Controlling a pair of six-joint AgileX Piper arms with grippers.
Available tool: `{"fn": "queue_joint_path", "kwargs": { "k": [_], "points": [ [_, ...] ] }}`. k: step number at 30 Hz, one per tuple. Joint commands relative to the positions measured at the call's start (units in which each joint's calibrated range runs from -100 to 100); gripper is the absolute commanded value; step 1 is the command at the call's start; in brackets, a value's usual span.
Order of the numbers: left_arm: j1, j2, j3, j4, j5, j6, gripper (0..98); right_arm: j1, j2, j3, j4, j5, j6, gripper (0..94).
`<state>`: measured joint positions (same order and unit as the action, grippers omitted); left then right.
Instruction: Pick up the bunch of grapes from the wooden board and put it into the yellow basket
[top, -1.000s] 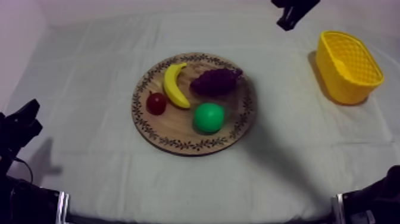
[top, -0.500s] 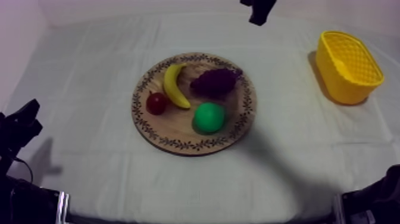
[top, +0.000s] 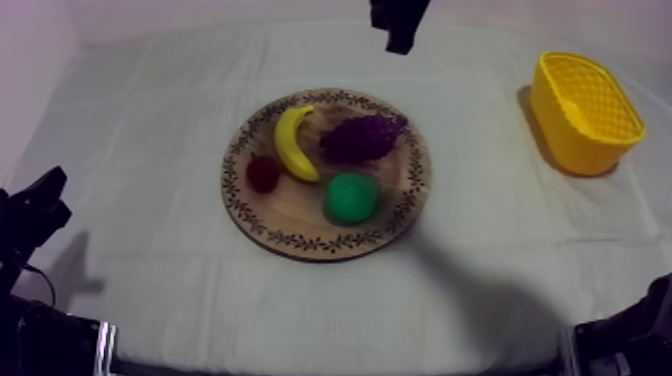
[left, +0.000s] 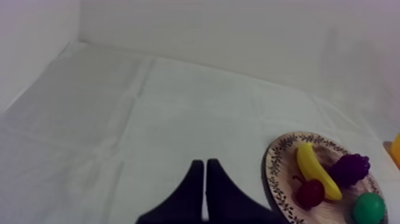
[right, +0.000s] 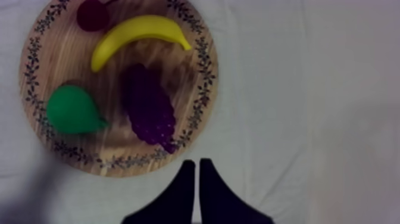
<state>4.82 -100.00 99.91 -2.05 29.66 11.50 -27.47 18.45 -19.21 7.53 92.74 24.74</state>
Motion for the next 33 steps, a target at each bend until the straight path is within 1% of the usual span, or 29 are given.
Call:
{"fn": "queue_joint_path", "kwargs": {
  "k": [1, 8, 13, 19, 28, 33],
  "points": [
    [0.00, 0.00, -0.02, -0.02, 0.00, 0.00, 0.1, -0.01, 1.67, -1.80, -0.04, 1.46, 0.01, 0.6],
    [0.00, 0.00, -0.02, -0.02, 0.00, 0.00, 0.1, -0.26, 5.90, -4.91, -0.62, 3.52, 0.07, 0.6],
    [0.00, 0.00, -0.02, -0.02, 0.00, 0.00, 0.1, -0.47, 8.72, -5.39, -1.04, 4.23, -0.03, 4.0],
    [0.00, 0.00, -0.02, -0.02, 0.00, 0.00, 0.1, -0.27, 11.62, -5.25, -1.54, 4.41, 0.23, 13.5],
    [0.00, 0.00, -0.02, -0.02, 0.00, 0.00, 0.1, 0.64, 15.58, -5.58, -2.86, 4.14, 1.12, 32.4],
    [0.00, 0.00, -0.02, -0.02, 0.00, 0.00, 0.1, 1.08, 17.07, -5.07, -3.61, 3.87, 1.92, 38.5]
  ]
}}
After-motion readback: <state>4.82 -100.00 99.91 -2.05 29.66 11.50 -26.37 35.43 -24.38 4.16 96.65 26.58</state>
